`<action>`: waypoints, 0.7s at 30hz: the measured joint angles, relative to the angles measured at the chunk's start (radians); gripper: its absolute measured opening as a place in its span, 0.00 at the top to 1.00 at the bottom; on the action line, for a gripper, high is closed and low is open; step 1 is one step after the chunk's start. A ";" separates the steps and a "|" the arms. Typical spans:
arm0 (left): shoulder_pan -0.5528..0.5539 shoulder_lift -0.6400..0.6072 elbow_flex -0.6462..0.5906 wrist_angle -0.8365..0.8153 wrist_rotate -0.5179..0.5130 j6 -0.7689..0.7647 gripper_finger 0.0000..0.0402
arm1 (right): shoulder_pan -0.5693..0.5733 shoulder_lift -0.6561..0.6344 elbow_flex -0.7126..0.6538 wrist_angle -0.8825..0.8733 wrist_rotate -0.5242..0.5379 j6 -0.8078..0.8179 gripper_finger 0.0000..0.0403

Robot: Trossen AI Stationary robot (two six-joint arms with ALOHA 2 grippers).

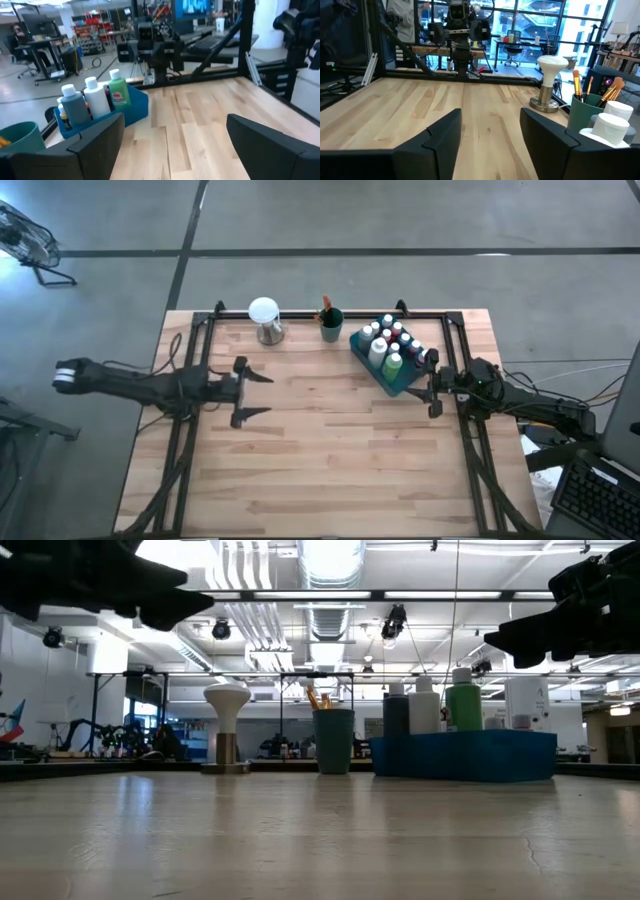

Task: Pick & Place Paint Supplies
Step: Return to Home Position

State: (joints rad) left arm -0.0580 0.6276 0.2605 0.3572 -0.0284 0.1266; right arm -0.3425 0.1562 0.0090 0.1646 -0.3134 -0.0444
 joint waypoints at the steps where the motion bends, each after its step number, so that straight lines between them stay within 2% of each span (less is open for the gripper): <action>1: 0.000 -0.030 -0.017 -0.001 0.000 -0.004 0.11 | 0.000 0.000 0.000 0.000 0.000 0.000 0.50; 15: 0.004 -0.333 -0.228 -0.002 -0.012 0.015 0.11 | 0.000 0.003 0.000 0.000 0.000 0.000 0.57; 21: 0.004 -0.435 -0.251 -0.042 0.000 -0.004 0.11 | 0.000 0.003 0.000 0.000 0.000 0.000 0.61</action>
State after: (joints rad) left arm -0.0544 0.1926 0.0097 0.3157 -0.0286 0.1223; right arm -0.3427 0.1589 0.0093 0.1650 -0.3134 -0.0445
